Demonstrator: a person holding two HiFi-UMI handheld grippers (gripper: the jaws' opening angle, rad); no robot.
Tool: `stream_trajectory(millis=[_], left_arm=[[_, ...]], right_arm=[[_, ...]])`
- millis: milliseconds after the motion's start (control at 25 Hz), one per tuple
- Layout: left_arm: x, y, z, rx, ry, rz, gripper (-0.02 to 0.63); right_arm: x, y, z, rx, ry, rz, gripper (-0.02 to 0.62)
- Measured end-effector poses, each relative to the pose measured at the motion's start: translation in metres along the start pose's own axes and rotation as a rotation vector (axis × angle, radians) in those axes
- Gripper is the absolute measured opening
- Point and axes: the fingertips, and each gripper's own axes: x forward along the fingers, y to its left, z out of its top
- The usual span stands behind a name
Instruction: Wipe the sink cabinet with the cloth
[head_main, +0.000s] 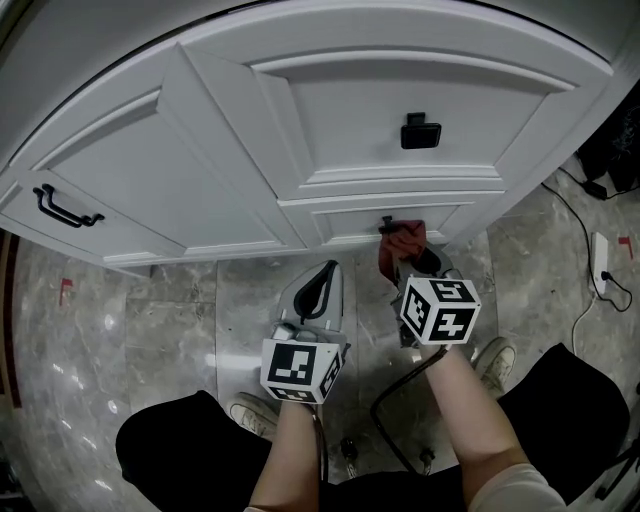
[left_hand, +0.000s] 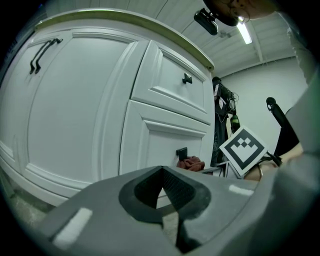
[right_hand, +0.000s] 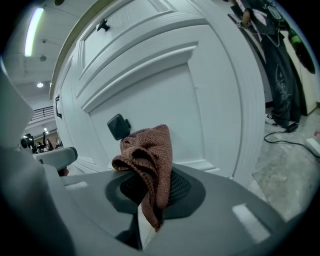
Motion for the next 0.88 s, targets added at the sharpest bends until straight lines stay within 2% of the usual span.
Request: stream_trajectory(millis=[400,680,880], left_arm=[[0.022,-0.032,-0.008,-0.001,0.013,-0.05,0.001],[0.038,-0.058,-0.012,0.001,0.017,-0.094,0.001],[0.043,-0.06,-0.01,-0.01,0.008,-0.095,0.001]], right_arm=[[-0.023,-0.059,0.009,0.003,-0.029,-0.1,0.086],[-0.032,-0.08,0.004,0.012,-0.012,-0.137,0.084],[-0.04,-0.102,0.0,0.036,0.005,-0.198,0.08]])
